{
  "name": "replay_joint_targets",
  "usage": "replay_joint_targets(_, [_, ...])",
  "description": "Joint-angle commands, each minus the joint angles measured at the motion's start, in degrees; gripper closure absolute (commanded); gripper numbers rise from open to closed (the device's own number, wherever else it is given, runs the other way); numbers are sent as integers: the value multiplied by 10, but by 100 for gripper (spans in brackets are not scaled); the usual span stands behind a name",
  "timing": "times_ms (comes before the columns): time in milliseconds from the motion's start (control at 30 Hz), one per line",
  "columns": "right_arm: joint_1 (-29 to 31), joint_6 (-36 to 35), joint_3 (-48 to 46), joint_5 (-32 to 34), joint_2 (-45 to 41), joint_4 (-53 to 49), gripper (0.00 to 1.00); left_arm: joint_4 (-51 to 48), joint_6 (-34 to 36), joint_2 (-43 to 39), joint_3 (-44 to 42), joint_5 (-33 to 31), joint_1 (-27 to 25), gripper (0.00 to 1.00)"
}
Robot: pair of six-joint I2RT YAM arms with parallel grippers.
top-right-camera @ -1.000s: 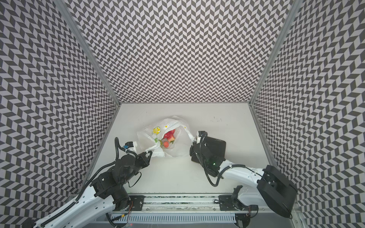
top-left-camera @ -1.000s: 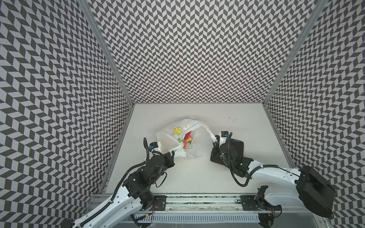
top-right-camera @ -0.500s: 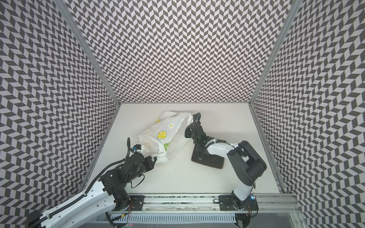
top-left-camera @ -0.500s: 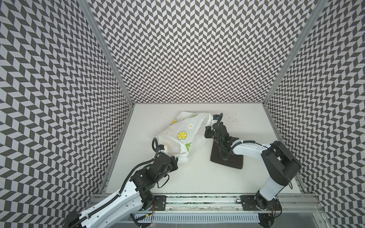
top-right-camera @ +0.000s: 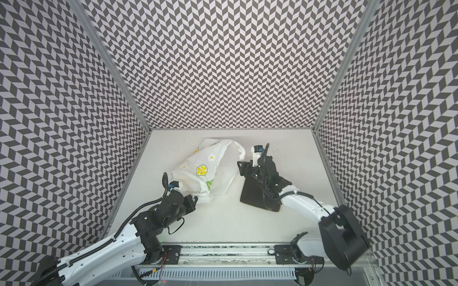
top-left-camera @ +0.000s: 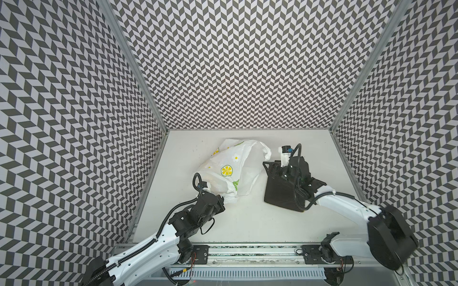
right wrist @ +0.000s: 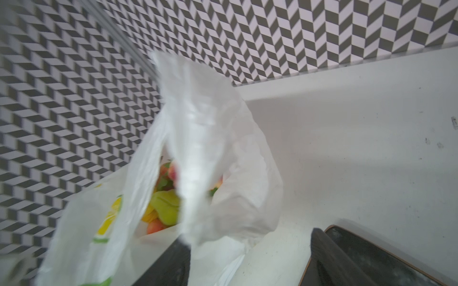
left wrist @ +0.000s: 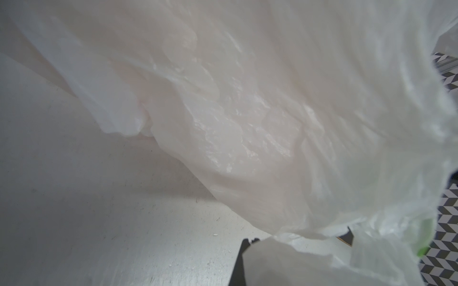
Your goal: Take the fake fruits out of the plastic bag
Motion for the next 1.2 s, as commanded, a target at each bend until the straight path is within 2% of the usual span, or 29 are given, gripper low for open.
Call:
replay_joint_targets(0, [13, 45, -52, -72, -59, -23, 37, 23, -10, -15, -7, -16, 1, 100])
replay_joint_targets(67, [37, 71, -58, -66, -81, -31, 41, 27, -8, -18, -8, -12, 2, 100])
replay_joint_targets(200, [96, 108, -52, 1, -128, -66, 46, 30, -9, -15, -10, -6, 1, 100])
replay_joint_targets(267, [116, 135, -85, 1, -140, -1, 50, 28, -12, -14, -11, -6, 2, 100])
replay_joint_targets(333, [129, 159, -103, -5, -109, 66, 54, 30, -21, -13, -12, -8, 1, 100])
replay_joint_targets(500, [132, 153, -37, -18, 39, 95, 60, 2, -21, -5, 12, -16, 2, 96])
replay_joint_targets(533, [132, 158, -34, -12, 64, 118, 61, -11, -15, -5, 19, -16, 1, 92])
replay_joint_targets(633, [131, 166, -21, 8, 124, 161, 63, -40, 9, -14, 34, -11, 1, 70])
replay_joint_targets(667, [130, 166, -13, 8, 144, 169, 63, -51, 19, -19, 42, -8, 2, 57])
replay_joint_targets(700, [130, 166, -7, 6, 162, 174, 64, -63, 26, -22, 49, -8, 2, 49])
replay_joint_targets(767, [129, 171, 1, -8, 199, 189, 64, -96, 36, -29, 72, -10, 2, 39])
replay_joint_targets(967, [126, 183, 0, -17, 252, 223, 65, -183, 76, -47, 162, -28, 2, 25])
replay_joint_targets(1167, [118, 186, 10, -28, 288, 226, 65, -232, 152, 14, 257, 33, 2, 18])
